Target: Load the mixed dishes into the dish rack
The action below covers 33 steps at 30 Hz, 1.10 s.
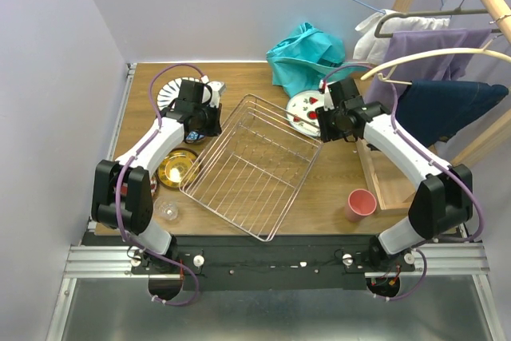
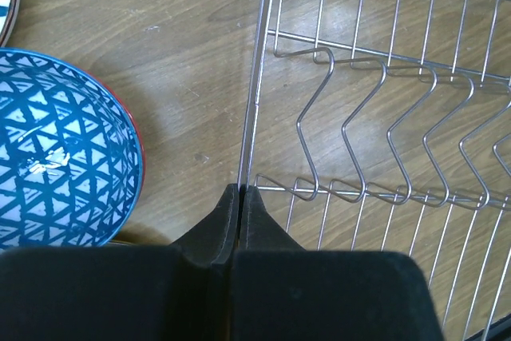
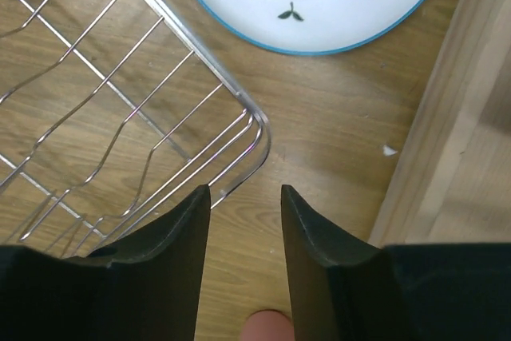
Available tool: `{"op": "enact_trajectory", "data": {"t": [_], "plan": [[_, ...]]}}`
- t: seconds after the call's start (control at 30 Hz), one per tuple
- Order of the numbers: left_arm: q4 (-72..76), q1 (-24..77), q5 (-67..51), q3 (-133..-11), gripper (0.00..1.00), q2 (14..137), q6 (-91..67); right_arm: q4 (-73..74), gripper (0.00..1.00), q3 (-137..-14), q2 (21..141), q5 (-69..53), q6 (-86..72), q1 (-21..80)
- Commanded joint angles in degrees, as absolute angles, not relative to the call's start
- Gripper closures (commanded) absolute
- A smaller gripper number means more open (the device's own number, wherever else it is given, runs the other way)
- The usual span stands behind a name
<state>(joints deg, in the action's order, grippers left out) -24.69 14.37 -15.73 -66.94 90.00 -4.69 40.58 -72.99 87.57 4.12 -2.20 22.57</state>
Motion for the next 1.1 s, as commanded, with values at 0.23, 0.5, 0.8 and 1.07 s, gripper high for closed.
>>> {"op": "enact_trajectory", "data": {"t": [0.23, 0.5, 0.8, 1.07], "plan": [[-24.78, 14.41, -15.03, -68.73, 1.00, 87.02, -11.95, 44.03, 0.74, -77.59, 97.37, -2.19, -9.93, 22.94], [-27.95, 14.41, -16.60, -68.38, 0.90, 85.08, -14.06, 42.72, 0.99, -88.49, 103.88, -3.43, -9.05, 23.03], [-31.37, 14.41, -18.54, -71.36, 0.59, 87.80, -14.59, 39.90, 0.99, -96.67, 112.58, -3.34, -8.00, 23.03], [-32.00, 14.41, -18.11, -73.38, 0.75, 90.26, -12.48, 37.71, 0.99, -104.30, 119.26, -4.57, -9.58, 23.03]]}}
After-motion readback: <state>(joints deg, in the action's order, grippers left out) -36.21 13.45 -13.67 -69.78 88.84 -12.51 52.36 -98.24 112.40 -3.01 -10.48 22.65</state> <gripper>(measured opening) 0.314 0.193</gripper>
